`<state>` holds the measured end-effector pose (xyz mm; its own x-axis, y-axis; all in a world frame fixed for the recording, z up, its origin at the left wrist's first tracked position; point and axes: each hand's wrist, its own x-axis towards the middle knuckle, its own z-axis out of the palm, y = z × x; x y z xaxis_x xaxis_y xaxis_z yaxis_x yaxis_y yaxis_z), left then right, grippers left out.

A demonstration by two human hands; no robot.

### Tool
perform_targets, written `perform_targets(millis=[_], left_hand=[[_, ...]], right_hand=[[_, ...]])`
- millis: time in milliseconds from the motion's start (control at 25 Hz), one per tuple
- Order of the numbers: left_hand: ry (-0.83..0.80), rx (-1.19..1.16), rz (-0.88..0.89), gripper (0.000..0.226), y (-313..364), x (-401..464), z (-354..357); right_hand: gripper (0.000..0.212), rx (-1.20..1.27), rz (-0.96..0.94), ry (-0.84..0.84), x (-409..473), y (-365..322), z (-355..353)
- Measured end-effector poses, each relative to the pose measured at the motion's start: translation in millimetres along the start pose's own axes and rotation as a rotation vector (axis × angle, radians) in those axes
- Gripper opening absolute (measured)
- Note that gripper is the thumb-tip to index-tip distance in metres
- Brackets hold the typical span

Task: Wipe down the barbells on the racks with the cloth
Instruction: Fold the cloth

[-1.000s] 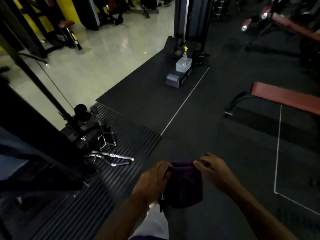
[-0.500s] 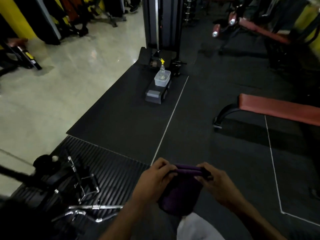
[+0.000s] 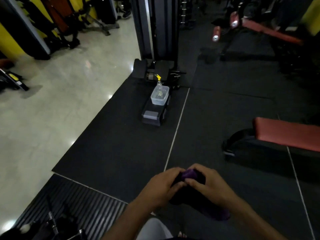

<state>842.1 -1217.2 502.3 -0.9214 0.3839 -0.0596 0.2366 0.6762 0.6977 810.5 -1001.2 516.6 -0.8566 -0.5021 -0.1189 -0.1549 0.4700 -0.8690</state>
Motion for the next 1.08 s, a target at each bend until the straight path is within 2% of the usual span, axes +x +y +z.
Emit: perform_targets(millis=[80, 120, 200, 320, 400, 520, 680, 760, 880, 1000, 1080], left_hand=[[0.155, -0.149, -0.089, 0.024, -28.8, 46.4, -32.0], [0.21, -0.226, -0.139, 0.019, -45.0, 67.3, -49.3], [0.246, -0.307, -0.191, 0.017, -82.3, 109.2, -85.3], [0.2, -0.359, -0.191, 0.015, -141.3, 163.3, -132.7], [0.138, -0.392, -0.212, 0.023, -182.1, 205.3, -167.2], [0.071, -0.287, -0.205, 0.029, -230.9, 285.1, -215.2], [0.024, -0.194, -0.232, 0.016, -286.8, 388.3, -267.1], [-0.008, -0.131, -0.247, 0.01, -326.7, 440.6, -286.5], [-0.011, -0.016, -0.27, 0.012, -387.7, 518.7, -305.5], [0.032, 0.024, -0.294, 0.012, -439.7, 596.0, -320.8], [-0.01, 0.062, -0.331, 0.016, -468.4, 647.2, -334.9]], right_hand=[[0.041, 0.054, 0.052, -0.113, 61.7, 8.7, -23.3], [0.043, 0.074, 0.084, -0.207, 91.8, 17.4, -30.7], [0.035, 0.097, 0.127, -0.294, 155.0, 42.0, -36.2], [0.015, 0.05, 0.179, -0.201, 243.8, 67.9, -43.2], [0.014, 0.018, 0.203, -0.158, 304.6, 67.6, -62.0], [0.018, -0.081, 0.175, -0.182, 393.3, 61.6, -98.7], [0.022, -0.053, 0.231, -0.128, 498.1, 65.5, -134.9], [0.022, -0.029, 0.252, -0.16, 557.2, 76.9, -151.0], [0.021, -0.037, 0.308, -0.258, 652.6, 109.3, -172.4], [0.021, -0.053, 0.312, -0.171, 747.8, 145.1, -191.2], [0.022, -0.105, 0.308, -0.177, 809.2, 164.7, -203.2]])
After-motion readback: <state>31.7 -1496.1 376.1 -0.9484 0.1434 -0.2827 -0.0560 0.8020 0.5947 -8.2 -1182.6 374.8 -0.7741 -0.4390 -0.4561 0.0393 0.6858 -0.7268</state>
